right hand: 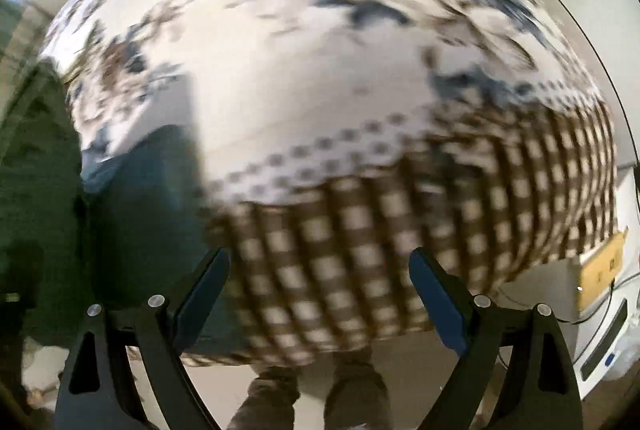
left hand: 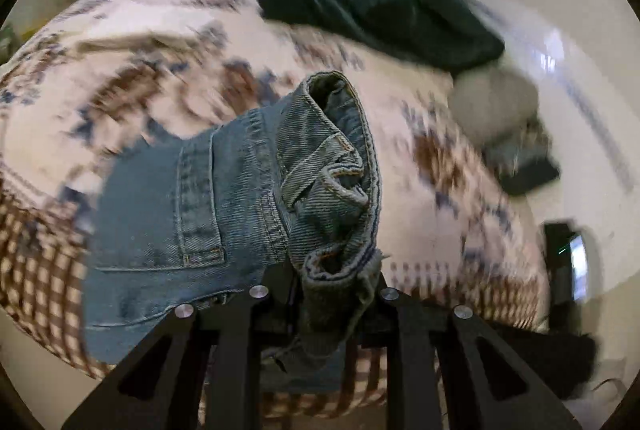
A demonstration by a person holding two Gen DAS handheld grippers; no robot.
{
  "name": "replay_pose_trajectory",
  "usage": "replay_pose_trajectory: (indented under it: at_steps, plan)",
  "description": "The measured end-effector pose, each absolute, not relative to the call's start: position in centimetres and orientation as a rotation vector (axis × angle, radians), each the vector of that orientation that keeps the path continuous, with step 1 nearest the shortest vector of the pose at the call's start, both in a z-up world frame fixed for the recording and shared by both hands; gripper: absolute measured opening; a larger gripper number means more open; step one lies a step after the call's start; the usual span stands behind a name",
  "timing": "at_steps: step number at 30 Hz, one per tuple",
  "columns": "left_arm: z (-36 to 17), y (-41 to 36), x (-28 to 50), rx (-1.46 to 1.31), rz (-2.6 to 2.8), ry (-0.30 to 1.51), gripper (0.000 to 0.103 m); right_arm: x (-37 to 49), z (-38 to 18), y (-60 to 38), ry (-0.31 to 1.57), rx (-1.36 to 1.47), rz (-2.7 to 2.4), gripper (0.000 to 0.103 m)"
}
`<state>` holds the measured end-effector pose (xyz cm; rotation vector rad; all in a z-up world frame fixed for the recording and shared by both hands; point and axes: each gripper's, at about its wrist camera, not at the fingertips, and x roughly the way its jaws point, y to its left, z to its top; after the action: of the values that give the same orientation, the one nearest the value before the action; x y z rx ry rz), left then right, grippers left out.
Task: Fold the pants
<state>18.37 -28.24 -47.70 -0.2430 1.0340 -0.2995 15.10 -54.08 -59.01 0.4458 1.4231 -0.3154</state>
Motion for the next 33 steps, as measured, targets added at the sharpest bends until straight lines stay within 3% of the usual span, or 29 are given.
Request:
replay_pose_trajectory:
  at_steps: [6,12,14,19,25,33]
  plan:
    - [-54.1,-32.9,18.8,-0.191,-0.325,1.216,0.016,13.4,-60.5,-58.8,1.428,0.531,-0.381,0.093]
    - [-53.2,-34.0,19.7,-0.126,-0.296,1.300,0.018,13.5,-60.4,-61.4,1.391,0.673,-0.322,0.093]
    - [-51.9,-33.8,20.0,-0.106,-0.292,1.339,0.023,13.7,-60.0,-61.6,1.372,0.728,-0.281,0.093]
    - [-48.9,-31.9,20.2,-0.227,-0.314,1.362,0.059,15.6,-59.8,-60.8,1.349,0.830,-0.169,0.095]
    - [-45.7,-26.3,20.4,-0.211,-0.180,1.266,0.060,18.8,-60.3,-56.3,1.374,0.834,-0.003,0.098]
    - [-50.8,-17.7,22.3,-0.112,0.101,1.316,0.060,24.5,-64.6,-50.8,1.455,0.727,0.081,0.098]
